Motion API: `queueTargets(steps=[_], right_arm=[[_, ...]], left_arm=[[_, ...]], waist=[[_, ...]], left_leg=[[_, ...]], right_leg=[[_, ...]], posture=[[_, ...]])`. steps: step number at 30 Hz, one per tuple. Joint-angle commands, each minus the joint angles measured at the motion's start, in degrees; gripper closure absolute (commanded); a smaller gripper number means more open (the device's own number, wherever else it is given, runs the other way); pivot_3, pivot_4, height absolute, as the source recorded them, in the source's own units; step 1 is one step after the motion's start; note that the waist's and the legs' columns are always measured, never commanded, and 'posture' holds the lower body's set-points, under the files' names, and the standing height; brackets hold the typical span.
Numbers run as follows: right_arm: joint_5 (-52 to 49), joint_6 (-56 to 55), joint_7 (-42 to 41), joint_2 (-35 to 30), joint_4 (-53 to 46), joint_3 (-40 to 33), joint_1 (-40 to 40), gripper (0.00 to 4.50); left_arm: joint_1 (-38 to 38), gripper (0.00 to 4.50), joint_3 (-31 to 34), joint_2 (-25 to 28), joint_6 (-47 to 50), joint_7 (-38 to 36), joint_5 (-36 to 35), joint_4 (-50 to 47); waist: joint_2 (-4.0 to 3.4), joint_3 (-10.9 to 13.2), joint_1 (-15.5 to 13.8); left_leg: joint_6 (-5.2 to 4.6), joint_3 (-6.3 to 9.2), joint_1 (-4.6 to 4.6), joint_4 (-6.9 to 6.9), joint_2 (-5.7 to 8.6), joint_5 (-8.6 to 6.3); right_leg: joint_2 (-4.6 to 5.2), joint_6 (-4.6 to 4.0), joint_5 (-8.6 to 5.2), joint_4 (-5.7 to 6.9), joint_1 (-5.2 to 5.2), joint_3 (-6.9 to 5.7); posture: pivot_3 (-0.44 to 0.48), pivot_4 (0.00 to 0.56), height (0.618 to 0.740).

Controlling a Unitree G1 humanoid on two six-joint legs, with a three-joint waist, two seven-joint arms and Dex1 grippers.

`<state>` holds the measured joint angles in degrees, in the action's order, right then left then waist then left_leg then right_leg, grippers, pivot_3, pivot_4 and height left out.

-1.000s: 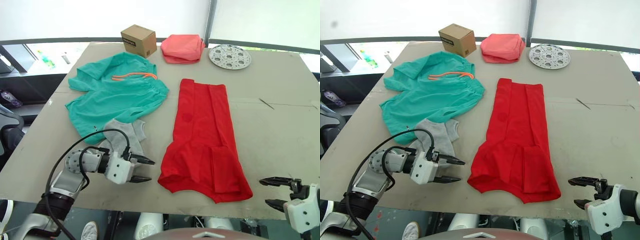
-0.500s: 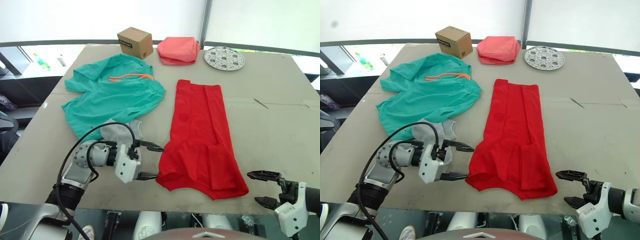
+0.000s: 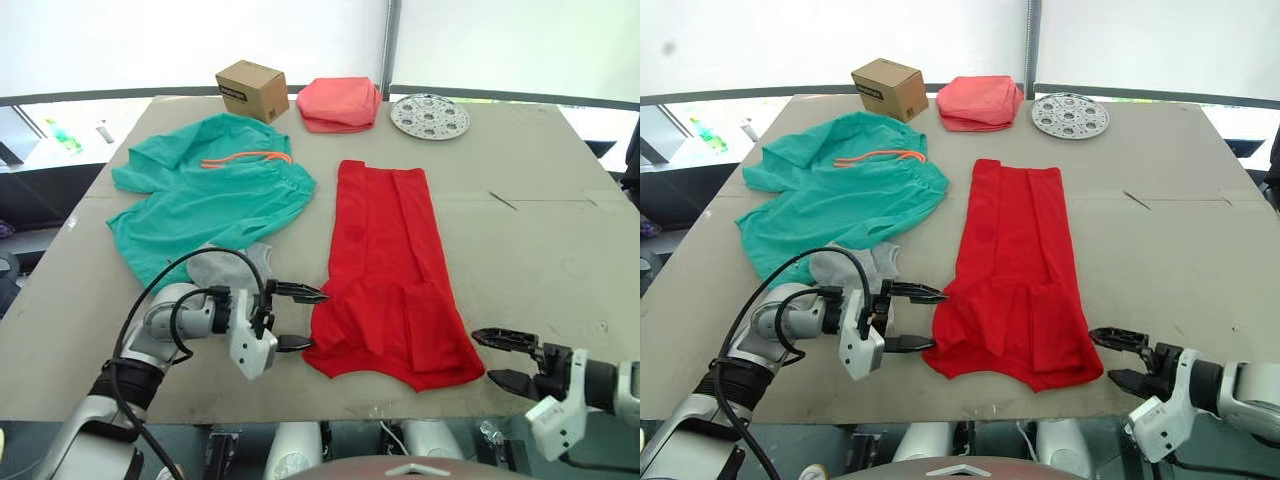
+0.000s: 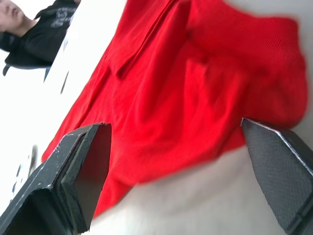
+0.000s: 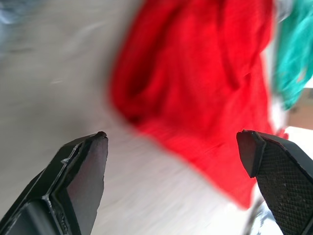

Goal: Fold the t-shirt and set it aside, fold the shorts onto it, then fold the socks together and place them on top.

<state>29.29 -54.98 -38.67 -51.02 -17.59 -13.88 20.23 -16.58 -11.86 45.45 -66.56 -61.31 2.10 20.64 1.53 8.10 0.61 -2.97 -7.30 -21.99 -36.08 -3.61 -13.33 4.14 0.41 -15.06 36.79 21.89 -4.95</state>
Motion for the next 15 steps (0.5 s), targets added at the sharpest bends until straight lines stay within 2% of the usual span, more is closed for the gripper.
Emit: queueTargets(steps=[1,5,15], right_arm=[[-1.99,1.44,1.62,-0.87,-1.95,-0.64,-0.76,0.03],[-2.21,1.47,2.08,-1.65,-2.17,-0.17,0.02,0.03],[-1.66,0.79,2.97,-3.01,-1.73,-0.84,4.86,0.03]], left_arm=[[-0.13,0.00,-0.35,2.17,-2.44,2.55,-2.97,-0.01],[0.14,0.00,-1.79,3.87,-4.64,3.85,-2.69,1.31],[-0.32,0.00,-6.86,2.68,-5.81,7.37,0.55,1.28]], waist=[[-0.01,0.00,-0.46],[-0.06,-0.01,-1.38],[-0.09,-0.03,-1.43]], left_leg=[[0.00,0.01,-0.02,0.00,-0.01,-0.01],[0.06,-0.03,-0.34,0.00,-0.01,-0.04],[0.01,-0.05,-0.59,-0.24,0.01,-0.06]], right_leg=[[-0.02,0.00,-0.01,0.00,0.01,-0.02],[-0.06,0.19,0.10,-0.01,0.26,-0.04],[-0.09,0.15,0.05,0.01,0.48,-0.01]], posture=[[0.000,0.150,0.740],[0.000,0.150,0.740],[0.000,0.150,0.740]])
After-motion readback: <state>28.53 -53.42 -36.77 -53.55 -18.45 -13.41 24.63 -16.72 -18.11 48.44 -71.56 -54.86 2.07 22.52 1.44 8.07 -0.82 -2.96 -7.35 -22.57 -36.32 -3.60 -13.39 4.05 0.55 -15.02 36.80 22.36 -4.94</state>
